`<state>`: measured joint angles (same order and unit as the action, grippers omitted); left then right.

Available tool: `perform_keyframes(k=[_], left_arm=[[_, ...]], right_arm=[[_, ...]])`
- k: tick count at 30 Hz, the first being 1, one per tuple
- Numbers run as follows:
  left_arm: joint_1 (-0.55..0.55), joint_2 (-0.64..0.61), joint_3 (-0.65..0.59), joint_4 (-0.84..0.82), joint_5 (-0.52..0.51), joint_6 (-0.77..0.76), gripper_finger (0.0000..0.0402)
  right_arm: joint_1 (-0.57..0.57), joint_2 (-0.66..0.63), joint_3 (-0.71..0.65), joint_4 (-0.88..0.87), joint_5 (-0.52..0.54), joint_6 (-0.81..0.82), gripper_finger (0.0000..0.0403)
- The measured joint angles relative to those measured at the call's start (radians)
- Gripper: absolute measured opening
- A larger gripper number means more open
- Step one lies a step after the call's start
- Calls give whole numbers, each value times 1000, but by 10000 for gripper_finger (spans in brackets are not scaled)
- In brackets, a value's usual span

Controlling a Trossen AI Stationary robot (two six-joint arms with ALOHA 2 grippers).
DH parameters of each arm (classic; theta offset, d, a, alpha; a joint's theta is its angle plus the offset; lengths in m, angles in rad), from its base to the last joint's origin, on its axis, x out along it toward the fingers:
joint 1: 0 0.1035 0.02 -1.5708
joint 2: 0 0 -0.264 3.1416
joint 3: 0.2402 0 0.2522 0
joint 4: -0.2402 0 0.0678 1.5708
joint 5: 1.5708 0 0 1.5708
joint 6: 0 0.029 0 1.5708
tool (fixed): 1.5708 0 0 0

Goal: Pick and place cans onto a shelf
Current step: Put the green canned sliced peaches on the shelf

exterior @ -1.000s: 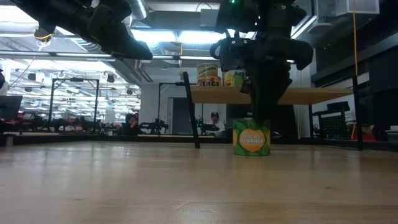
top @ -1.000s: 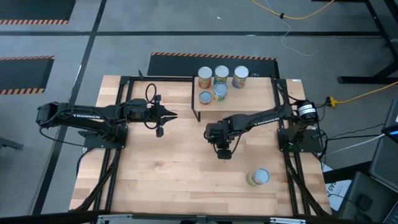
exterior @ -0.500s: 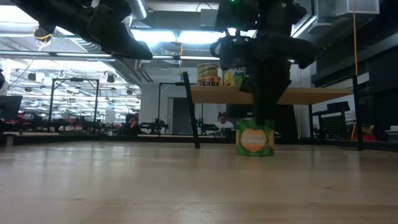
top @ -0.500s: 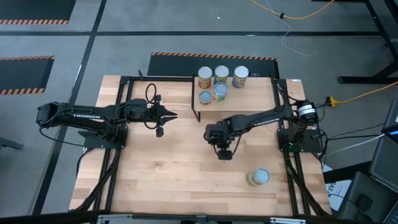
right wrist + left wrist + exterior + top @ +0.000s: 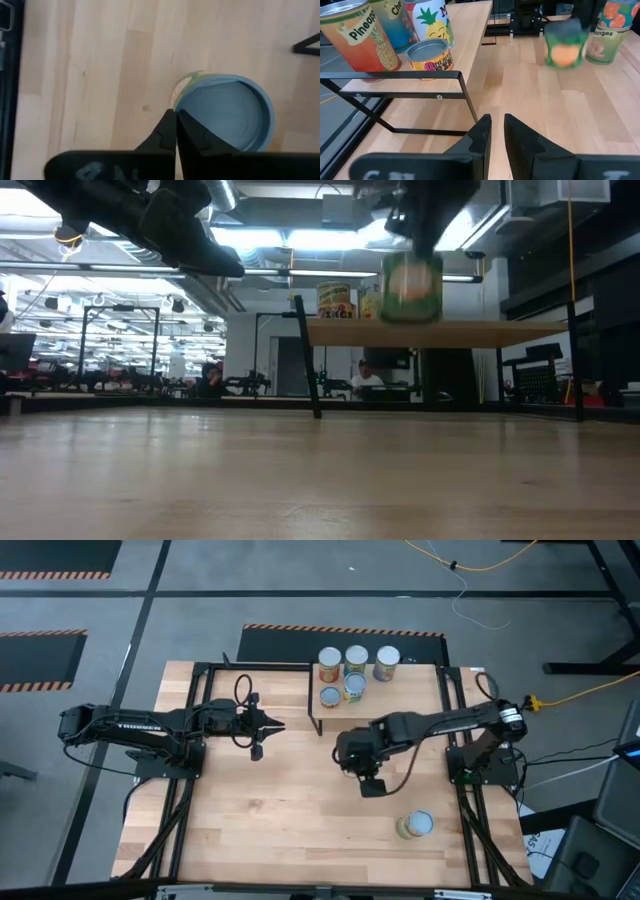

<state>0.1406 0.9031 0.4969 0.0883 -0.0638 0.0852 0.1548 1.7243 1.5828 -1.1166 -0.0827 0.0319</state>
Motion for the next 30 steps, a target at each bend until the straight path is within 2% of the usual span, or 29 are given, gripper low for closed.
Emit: perform_keyframes(k=[6, 15, 22, 30], left_arm=[[0, 0, 0, -1, 7, 3, 44], [0, 0, 0, -1, 7, 3, 44], [0, 0, 0, -1, 7, 3, 44], [0, 0, 0, -1, 7, 3, 44]], right_arm=[[-2, -76, 115, -142, 1, -38, 1], [-72, -253, 66, -200, 11, -115, 0], [-220, -337, -7, -217, 58, -205, 0], [-426, -340, -37, -183, 58, -377, 1]])
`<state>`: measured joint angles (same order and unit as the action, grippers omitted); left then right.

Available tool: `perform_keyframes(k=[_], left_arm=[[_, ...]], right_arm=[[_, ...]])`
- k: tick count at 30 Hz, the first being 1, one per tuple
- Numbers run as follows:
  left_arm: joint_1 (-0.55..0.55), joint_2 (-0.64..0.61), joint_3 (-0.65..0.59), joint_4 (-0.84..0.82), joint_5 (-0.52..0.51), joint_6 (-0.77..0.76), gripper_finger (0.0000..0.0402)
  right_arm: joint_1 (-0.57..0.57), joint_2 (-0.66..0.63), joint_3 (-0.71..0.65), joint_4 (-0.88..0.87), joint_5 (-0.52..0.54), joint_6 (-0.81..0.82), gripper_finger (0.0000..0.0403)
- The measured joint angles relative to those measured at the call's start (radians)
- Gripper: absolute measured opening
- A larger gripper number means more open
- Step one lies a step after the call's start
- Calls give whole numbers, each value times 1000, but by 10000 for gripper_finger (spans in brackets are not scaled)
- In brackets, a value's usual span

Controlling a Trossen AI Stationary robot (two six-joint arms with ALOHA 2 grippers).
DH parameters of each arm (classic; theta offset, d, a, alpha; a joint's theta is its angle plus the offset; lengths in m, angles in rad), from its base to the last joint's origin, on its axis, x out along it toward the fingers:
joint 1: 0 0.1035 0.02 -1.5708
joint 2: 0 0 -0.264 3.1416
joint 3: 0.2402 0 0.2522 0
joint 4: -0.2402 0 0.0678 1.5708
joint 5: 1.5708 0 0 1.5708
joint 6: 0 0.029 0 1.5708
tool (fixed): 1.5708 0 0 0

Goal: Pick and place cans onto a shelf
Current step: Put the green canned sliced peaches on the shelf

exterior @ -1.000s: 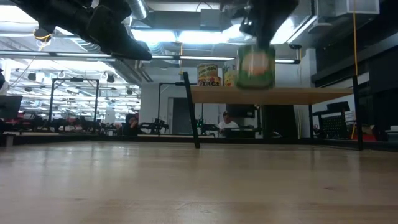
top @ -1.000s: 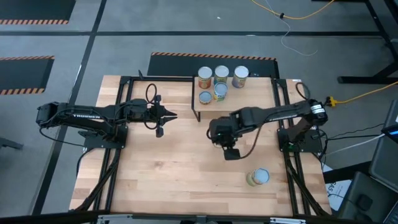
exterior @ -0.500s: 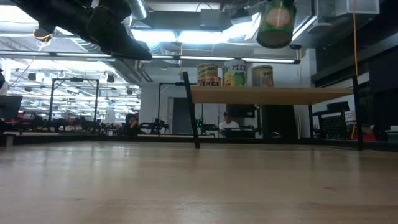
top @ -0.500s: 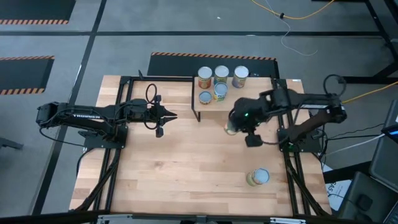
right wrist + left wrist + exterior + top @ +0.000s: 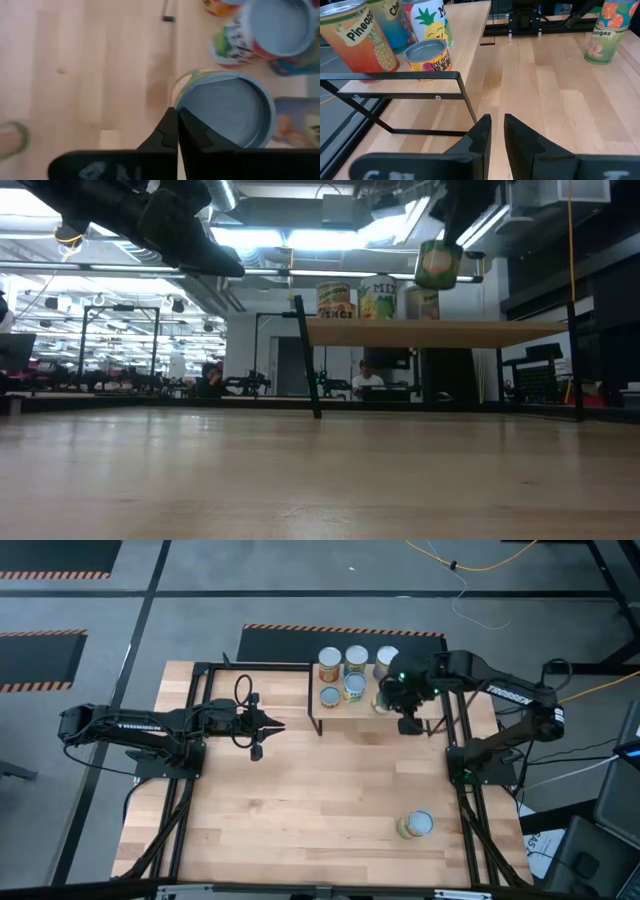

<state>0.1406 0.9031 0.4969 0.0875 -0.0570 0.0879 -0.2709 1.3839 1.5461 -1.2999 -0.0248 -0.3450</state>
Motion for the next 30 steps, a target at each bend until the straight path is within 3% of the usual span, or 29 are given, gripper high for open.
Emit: perform_keyframes(k=[10, 30], left_arm=[[0, 0, 0, 0, 0, 0, 44], [0, 0, 0, 0, 0, -1, 44]], right_arm=[[-138, 7, -125, 45, -2, -58, 4], [-148, 8, -181, 130, -3, -109, 12]])
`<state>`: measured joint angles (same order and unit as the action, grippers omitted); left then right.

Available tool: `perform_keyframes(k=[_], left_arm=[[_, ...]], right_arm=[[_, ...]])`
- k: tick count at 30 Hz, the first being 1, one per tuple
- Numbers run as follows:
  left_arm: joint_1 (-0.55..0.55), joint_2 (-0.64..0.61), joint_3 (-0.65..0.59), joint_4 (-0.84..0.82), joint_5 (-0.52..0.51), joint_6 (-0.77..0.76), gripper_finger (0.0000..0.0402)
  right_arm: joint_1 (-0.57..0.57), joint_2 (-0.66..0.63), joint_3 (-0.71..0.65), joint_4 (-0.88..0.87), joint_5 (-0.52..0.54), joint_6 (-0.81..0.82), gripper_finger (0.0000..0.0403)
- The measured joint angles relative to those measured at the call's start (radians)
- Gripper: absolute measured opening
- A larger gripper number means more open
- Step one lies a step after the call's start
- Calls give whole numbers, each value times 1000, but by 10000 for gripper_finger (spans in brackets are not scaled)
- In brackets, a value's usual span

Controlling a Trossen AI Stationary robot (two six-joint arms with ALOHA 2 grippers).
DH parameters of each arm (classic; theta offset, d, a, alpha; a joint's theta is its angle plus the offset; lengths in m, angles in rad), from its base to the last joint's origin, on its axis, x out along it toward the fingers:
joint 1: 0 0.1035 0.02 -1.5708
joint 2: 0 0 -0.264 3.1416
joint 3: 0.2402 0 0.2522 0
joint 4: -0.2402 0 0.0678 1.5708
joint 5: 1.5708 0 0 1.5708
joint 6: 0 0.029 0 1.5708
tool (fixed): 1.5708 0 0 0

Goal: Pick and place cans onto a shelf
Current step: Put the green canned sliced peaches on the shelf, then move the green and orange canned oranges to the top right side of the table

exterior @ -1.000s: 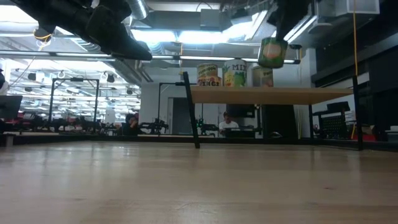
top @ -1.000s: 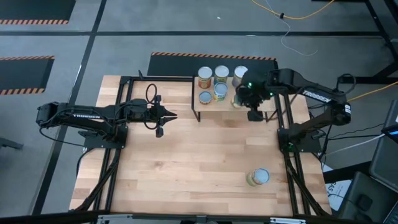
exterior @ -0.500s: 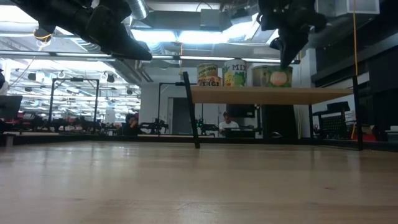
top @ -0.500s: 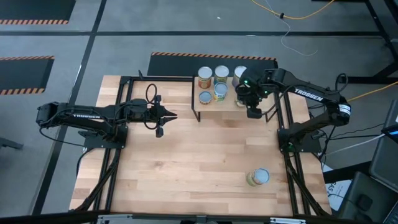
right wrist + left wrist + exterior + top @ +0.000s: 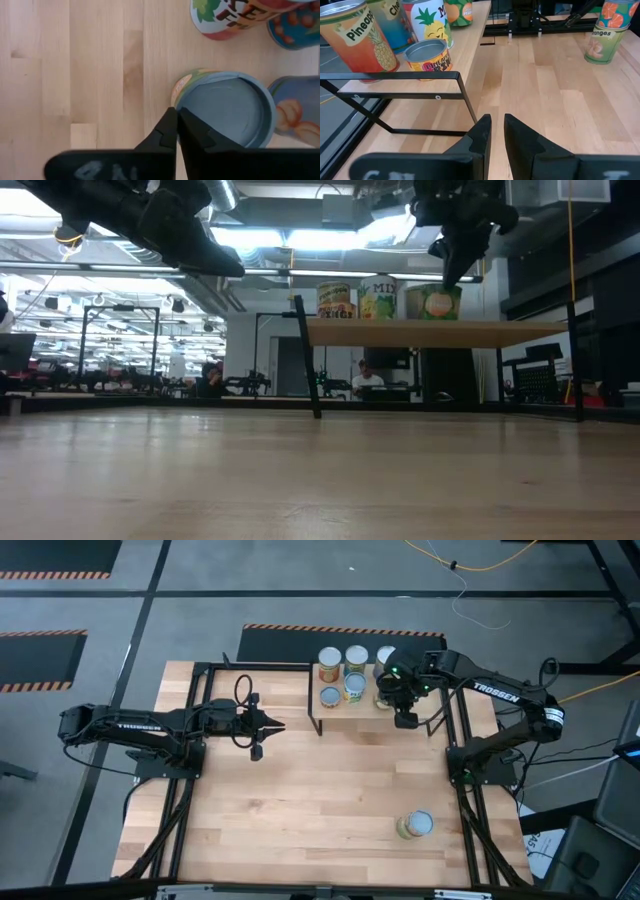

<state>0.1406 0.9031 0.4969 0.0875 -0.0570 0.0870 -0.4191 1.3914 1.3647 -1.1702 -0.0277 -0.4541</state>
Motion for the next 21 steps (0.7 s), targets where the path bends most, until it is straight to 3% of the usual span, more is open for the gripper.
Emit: perform_keyframes(k=[21], left_arm=[[0, 0, 0, 0, 0, -7, 44]], right_arm=[[0, 0, 0, 31, 1, 3, 66]])
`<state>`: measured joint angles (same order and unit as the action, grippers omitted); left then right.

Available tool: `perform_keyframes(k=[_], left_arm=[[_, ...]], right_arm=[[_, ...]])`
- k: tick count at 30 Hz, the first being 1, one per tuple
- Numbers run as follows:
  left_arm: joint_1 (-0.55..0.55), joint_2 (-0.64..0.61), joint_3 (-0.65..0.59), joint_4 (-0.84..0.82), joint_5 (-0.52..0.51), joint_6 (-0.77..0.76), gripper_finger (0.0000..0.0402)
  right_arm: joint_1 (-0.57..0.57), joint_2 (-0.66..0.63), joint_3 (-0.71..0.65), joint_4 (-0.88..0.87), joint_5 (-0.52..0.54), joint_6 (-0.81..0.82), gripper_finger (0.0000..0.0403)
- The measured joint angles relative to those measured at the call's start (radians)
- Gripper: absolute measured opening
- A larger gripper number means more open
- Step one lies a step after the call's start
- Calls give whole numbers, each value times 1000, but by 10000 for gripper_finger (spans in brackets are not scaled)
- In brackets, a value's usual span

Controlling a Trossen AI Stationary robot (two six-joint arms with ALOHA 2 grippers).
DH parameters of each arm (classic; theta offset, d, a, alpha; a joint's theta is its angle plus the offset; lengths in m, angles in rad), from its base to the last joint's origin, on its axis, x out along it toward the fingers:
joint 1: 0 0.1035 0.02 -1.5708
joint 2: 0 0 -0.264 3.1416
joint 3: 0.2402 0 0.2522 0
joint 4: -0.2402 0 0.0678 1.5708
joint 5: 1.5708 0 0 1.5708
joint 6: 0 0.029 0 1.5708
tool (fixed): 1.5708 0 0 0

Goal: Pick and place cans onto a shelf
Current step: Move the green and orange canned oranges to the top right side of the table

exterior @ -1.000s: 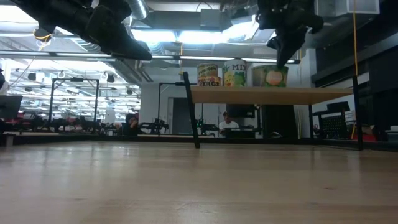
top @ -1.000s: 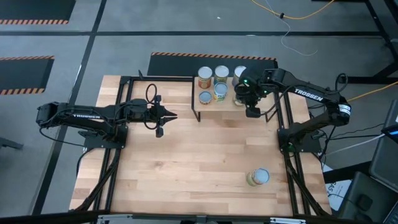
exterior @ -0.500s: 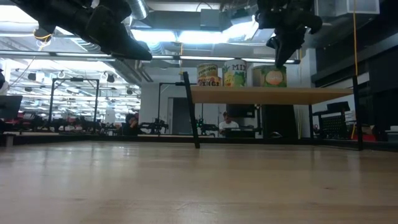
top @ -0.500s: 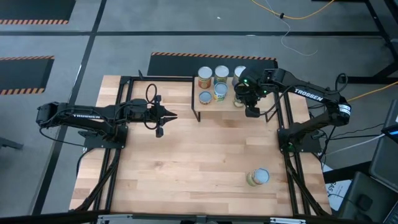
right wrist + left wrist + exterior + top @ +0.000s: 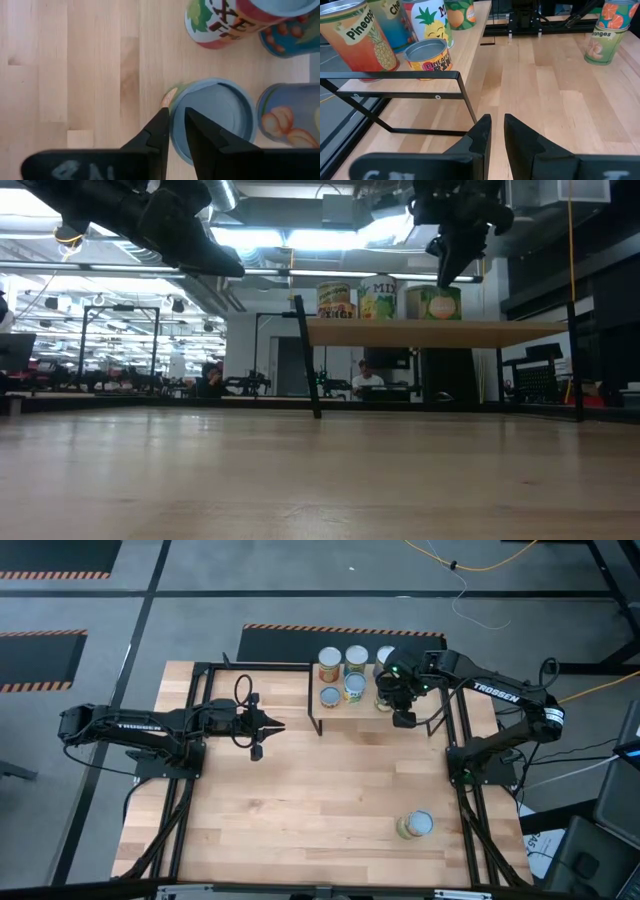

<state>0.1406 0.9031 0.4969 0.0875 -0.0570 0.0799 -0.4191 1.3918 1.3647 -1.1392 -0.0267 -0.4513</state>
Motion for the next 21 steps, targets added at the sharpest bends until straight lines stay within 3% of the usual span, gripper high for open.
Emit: perform_keyframes(k=[14, 18, 21], left_arm=[[0, 0, 0, 0, 0, 0, 44], [0, 0, 0, 0, 0, 0, 44], [0, 0, 0, 0, 0, 0, 44]], right_arm=[[0, 1, 109, -7, -1, 11, 67], [15, 0, 161, -16, -36, 135, 67], [42, 0, 180, -44, -136, 260, 67]])
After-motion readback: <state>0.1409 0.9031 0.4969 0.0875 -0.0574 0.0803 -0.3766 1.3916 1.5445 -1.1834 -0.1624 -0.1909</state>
